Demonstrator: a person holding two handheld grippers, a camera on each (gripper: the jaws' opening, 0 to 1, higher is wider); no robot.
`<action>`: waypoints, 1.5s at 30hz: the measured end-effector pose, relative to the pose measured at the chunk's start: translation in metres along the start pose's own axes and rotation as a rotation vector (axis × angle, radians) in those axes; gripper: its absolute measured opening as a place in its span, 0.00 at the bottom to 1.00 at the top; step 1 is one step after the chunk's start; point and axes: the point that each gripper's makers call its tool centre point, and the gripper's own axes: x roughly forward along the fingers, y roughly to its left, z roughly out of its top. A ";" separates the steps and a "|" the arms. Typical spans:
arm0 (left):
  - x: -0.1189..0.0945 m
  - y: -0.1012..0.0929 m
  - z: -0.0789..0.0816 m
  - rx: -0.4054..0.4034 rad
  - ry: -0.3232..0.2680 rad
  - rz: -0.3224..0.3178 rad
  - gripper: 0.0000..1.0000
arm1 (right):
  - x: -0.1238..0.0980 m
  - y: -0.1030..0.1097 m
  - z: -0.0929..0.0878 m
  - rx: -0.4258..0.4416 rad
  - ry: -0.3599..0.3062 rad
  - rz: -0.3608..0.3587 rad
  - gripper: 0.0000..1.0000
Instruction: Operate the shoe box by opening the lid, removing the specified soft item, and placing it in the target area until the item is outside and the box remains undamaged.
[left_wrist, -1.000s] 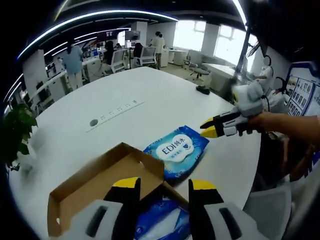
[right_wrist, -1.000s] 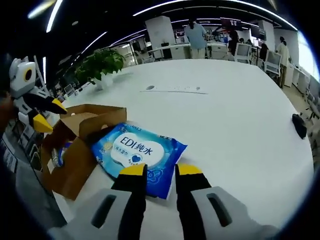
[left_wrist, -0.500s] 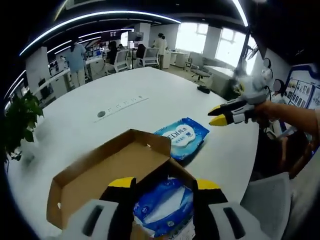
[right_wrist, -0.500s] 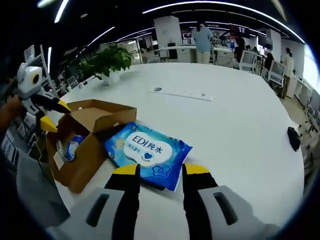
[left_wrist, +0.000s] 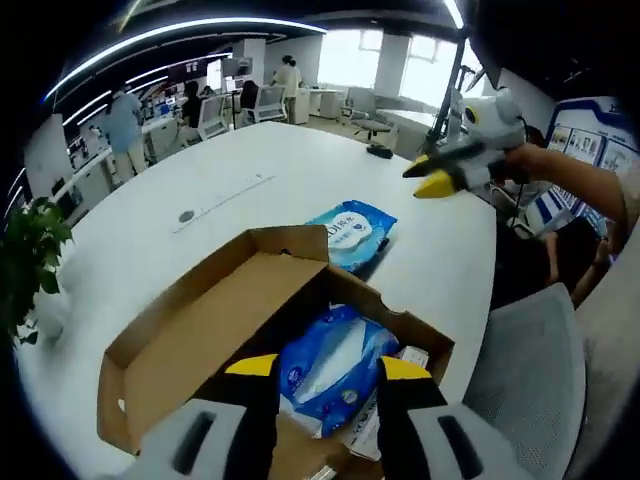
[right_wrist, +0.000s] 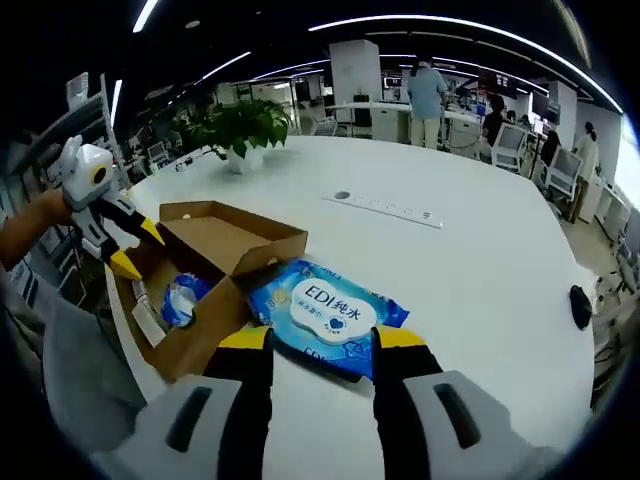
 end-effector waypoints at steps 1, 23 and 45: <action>0.000 0.000 -0.002 0.007 0.003 -0.003 0.38 | -0.001 0.003 0.001 -0.007 -0.001 0.004 0.36; 0.017 -0.015 -0.033 0.257 0.111 -0.127 0.30 | 0.004 0.088 0.011 -0.178 0.012 0.150 0.32; 0.048 -0.019 -0.041 0.359 0.176 -0.220 0.18 | 0.057 0.137 -0.007 -0.352 0.104 0.283 0.28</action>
